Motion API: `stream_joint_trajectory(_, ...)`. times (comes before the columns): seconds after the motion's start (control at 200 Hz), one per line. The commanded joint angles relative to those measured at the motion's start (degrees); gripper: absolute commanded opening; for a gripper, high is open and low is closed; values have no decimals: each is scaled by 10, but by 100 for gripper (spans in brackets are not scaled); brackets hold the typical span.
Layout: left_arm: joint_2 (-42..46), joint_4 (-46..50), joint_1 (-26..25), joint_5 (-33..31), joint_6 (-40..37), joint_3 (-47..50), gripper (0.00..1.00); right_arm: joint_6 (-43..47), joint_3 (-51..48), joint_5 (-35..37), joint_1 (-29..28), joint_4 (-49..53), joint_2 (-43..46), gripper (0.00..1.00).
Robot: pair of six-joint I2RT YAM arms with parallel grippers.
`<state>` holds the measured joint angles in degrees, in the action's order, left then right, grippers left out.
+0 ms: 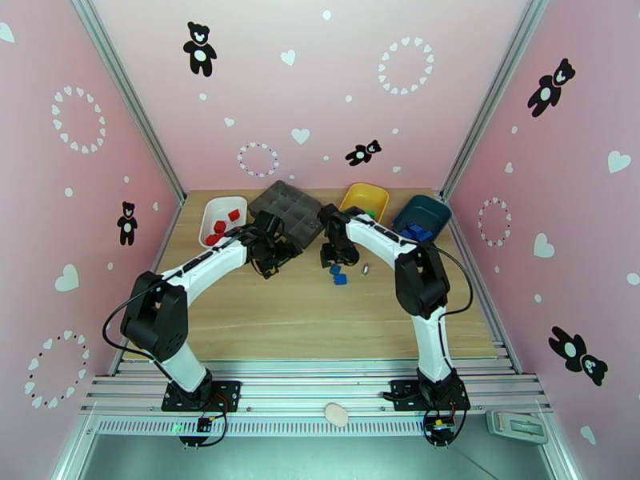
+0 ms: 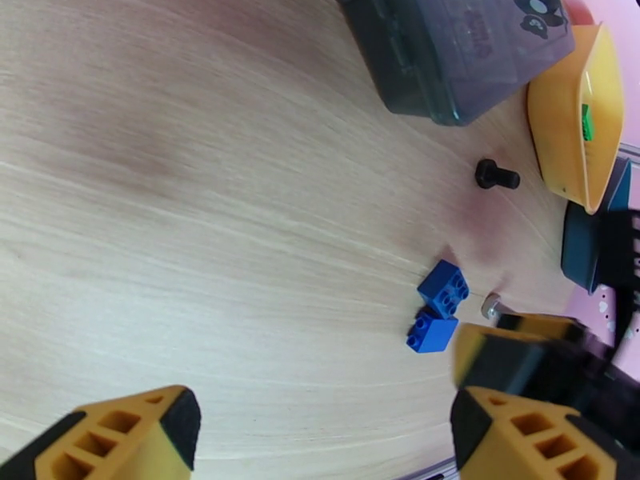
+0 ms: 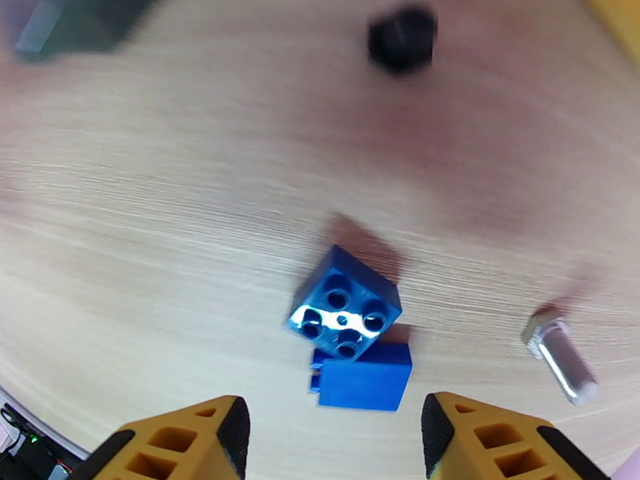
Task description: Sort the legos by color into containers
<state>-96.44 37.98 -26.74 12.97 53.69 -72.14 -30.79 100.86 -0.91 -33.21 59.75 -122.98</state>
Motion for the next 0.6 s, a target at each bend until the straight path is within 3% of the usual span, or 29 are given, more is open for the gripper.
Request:
stream_joint_trajectory(0.0,19,-13,2,-8,6,10,88,-5,-10,-4,-1,0,-19,60)
stream_joint_trajectory(0.596,2,-4,2,2,-4,-9,88,-14,44,-15,-11,5,-86,57)
